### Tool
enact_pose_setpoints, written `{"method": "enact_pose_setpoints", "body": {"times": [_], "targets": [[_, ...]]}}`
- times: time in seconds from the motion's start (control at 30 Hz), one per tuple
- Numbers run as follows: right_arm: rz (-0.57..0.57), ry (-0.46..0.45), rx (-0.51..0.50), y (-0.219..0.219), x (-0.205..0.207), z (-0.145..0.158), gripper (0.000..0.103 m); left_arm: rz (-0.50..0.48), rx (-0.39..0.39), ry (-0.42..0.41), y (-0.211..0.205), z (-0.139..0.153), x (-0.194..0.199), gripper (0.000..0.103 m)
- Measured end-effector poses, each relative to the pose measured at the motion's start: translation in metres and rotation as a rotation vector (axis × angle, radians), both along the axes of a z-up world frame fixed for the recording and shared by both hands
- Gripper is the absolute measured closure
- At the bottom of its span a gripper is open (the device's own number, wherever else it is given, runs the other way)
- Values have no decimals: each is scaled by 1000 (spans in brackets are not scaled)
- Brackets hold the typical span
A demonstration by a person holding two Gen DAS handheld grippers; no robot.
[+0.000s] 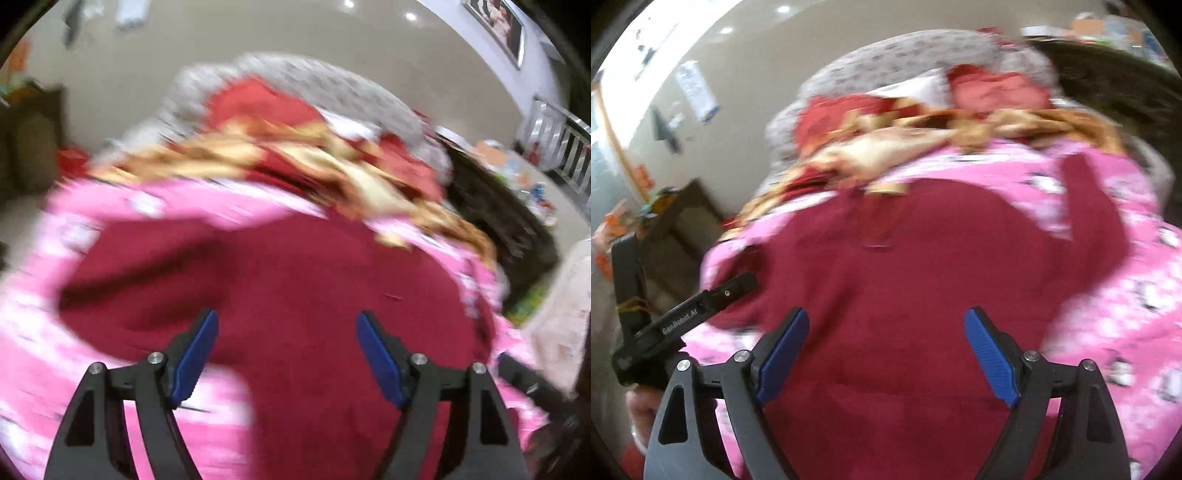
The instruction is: Fold small clothes
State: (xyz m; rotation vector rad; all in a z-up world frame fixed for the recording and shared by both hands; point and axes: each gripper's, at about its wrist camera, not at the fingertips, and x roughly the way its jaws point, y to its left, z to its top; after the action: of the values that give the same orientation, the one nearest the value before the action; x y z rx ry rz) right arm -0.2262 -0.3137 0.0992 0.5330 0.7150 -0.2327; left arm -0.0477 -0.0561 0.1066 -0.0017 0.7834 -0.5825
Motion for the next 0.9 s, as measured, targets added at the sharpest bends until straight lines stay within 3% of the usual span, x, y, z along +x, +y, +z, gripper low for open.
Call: {"method": "enact_pose_setpoints", "body": {"times": [0.1, 0.23, 0.3, 0.37, 0.5, 0.53, 0.6, 0.63, 0.67, 0.77, 0.9], "targets": [[133, -64, 59, 39, 57, 13, 7, 123, 63, -16, 46, -11, 29, 19], [265, -69, 159, 87, 141, 14, 17, 244, 98, 116, 89, -55, 73, 20], [339, -48, 220, 111, 181, 7, 20, 287, 97, 163, 109, -79, 83, 26], [372, 2, 246, 134, 221, -7, 22, 273, 59, 89, 115, -80, 75, 26], [319, 88, 282, 150, 267, -42, 22, 231, 124, 3, 101, -85, 65, 19], [291, 110, 290, 148, 275, -49, 27, 227, 122, -6, 100, -86, 64, 19], [268, 119, 330, 143, 288, -61, 52, 220, 93, -4, 103, -87, 66, 16], [261, 118, 334, 142, 291, -65, 75, 219, 72, -1, 105, -87, 67, 15], [252, 108, 325, 139, 290, -64, 81, 220, 29, 4, 110, -87, 67, 15], [258, 14, 292, 126, 272, -42, 84, 220, -57, 11, 121, -85, 67, 15], [240, -113, 154, 95, 229, 8, 84, 178, -158, -48, 127, -72, 57, 15]]}}
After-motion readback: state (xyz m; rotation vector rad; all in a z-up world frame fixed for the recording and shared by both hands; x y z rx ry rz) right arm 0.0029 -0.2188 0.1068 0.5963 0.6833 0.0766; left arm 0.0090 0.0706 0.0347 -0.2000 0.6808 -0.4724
